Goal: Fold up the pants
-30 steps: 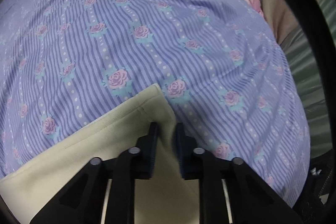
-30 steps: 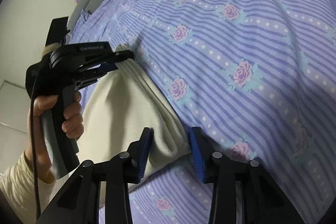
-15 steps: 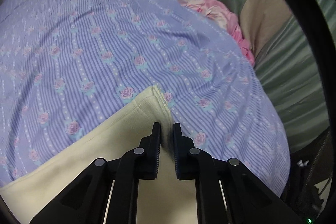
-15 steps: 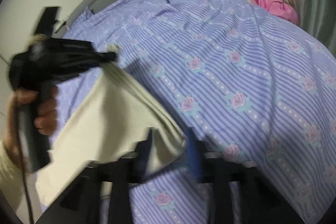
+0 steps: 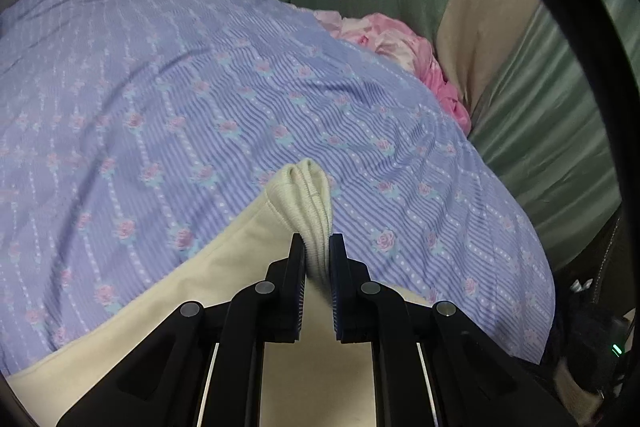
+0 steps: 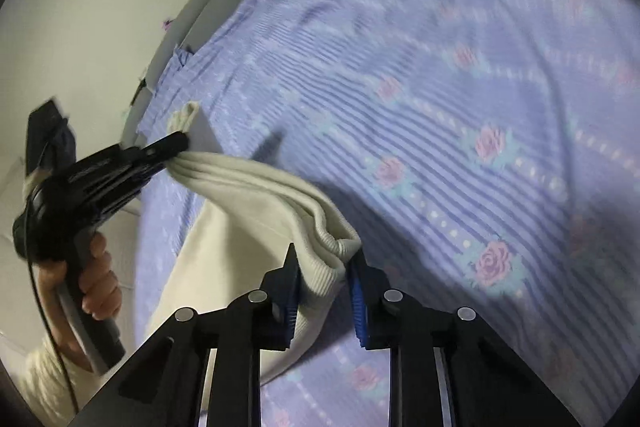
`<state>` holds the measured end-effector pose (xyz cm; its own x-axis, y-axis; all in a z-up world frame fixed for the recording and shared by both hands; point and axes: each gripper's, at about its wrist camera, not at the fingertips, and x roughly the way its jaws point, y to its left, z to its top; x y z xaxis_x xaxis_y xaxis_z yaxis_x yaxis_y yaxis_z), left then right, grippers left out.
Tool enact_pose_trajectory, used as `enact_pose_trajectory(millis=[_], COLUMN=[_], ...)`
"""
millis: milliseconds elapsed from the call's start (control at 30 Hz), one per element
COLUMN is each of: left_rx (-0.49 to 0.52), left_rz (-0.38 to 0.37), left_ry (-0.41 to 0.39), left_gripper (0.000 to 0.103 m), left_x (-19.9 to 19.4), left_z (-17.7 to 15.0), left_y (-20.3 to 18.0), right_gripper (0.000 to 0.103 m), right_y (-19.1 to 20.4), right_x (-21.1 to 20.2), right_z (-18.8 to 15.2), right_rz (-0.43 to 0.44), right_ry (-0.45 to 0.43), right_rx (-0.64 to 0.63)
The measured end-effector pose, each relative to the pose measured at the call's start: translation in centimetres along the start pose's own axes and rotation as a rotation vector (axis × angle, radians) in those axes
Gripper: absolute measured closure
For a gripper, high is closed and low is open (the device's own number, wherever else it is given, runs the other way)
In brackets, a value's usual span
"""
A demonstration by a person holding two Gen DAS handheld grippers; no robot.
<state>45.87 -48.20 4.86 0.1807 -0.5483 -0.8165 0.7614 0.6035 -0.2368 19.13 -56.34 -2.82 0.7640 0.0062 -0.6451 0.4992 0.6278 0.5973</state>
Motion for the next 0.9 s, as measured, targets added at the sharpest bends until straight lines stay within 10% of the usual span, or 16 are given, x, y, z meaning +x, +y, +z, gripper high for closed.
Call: enact_pose_trajectory(millis=[367,900], left_rx=[-0.129,-0.126], left_rz=[-0.037,-0.045], left_ry=[-0.048,-0.101], left_gripper=[0.091,0.091], left_x=[-8.3,-19.2], left_z=[-3.1,-11.5], left_y=[9.1,22.2], right_gripper=[0.081,0.082], right_y=[16.6,30.8], right_x=[-2.5,-1.2], right_z=[-6.1,-17.7], right_rz=[-0.294,-0.131], right_ry=[-0.102,-0.012], right_rx=[-0.577,-0.675])
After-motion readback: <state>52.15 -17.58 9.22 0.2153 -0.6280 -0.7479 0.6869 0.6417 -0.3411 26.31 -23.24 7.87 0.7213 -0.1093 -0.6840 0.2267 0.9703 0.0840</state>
